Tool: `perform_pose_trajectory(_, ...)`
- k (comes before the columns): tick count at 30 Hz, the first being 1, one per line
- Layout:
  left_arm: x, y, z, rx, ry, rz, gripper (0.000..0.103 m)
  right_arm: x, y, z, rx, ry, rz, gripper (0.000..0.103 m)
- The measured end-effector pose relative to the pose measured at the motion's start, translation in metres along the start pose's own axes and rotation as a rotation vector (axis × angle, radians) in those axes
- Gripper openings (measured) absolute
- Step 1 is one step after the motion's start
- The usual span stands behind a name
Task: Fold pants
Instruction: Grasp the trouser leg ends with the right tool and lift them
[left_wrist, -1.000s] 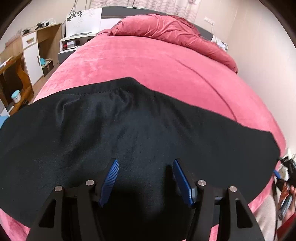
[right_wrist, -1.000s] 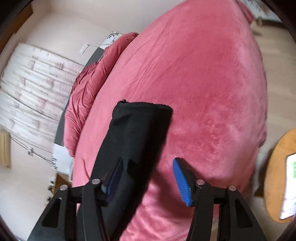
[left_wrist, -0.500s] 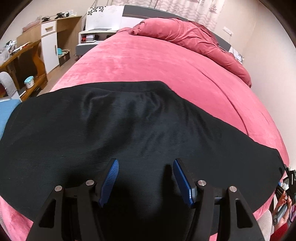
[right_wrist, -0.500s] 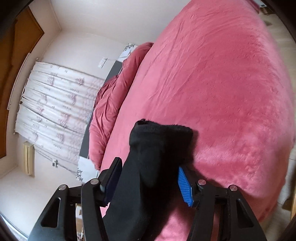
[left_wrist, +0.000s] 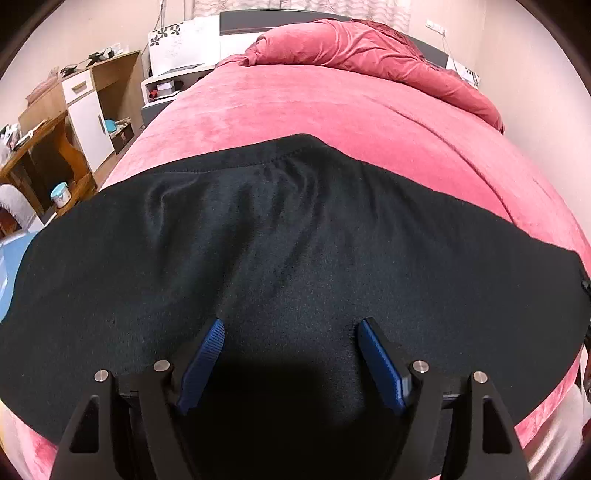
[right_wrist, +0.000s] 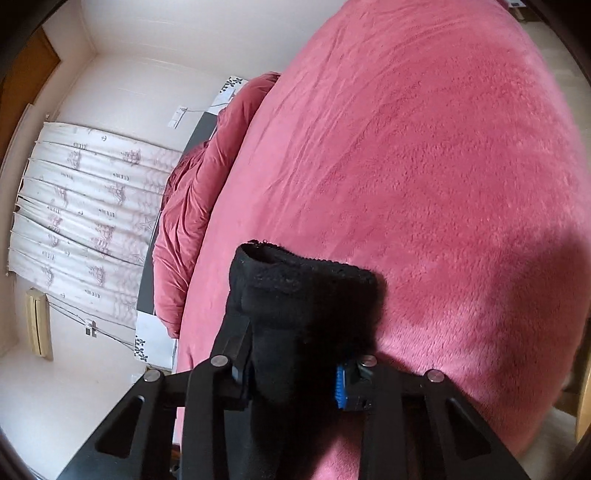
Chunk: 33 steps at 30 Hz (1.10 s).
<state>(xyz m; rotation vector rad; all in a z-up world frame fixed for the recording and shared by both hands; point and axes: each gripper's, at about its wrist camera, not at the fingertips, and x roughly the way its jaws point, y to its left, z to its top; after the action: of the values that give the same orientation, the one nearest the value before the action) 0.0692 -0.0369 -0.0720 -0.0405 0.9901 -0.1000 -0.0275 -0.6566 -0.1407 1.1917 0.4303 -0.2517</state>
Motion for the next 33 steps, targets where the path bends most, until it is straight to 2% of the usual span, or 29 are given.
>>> perform_pose_trajectory(6,-0.008,0.007,0.003,-0.025,0.025,-0.038,0.076,-0.013,0.035,0.007,0.027,0.002,0.032,0.028)
perform_pose_trajectory(12,-0.021,0.028,0.003,-0.108,0.01,-0.144,0.076,-0.034,0.11,-0.007,-0.143,0.001,-0.03,0.028)
perform_pose_trajectory(16,-0.035,0.039,-0.001,-0.135,-0.03,-0.166,0.076,-0.049,0.163,-0.023,-0.26,-0.025,-0.036,0.028)
perform_pose_trajectory(22,-0.045,0.055,-0.008,-0.168,-0.047,-0.158,0.076,-0.064,0.229,-0.062,-0.445,-0.052,-0.084,0.027)
perform_pose_trajectory(25,-0.046,0.062,-0.01,-0.179,-0.037,-0.127,0.076,-0.068,0.251,-0.087,-0.523,-0.064,-0.093,0.027)
perform_pose_trajectory(28,-0.046,0.069,-0.013,-0.179,-0.02,-0.089,0.076,-0.066,0.271,-0.111,-0.59,-0.054,-0.096,0.027)
perform_pose_trajectory(33,-0.041,0.074,-0.017,-0.19,0.011,-0.086,0.076,-0.054,0.292,-0.14,-0.642,-0.012,-0.073,0.027)
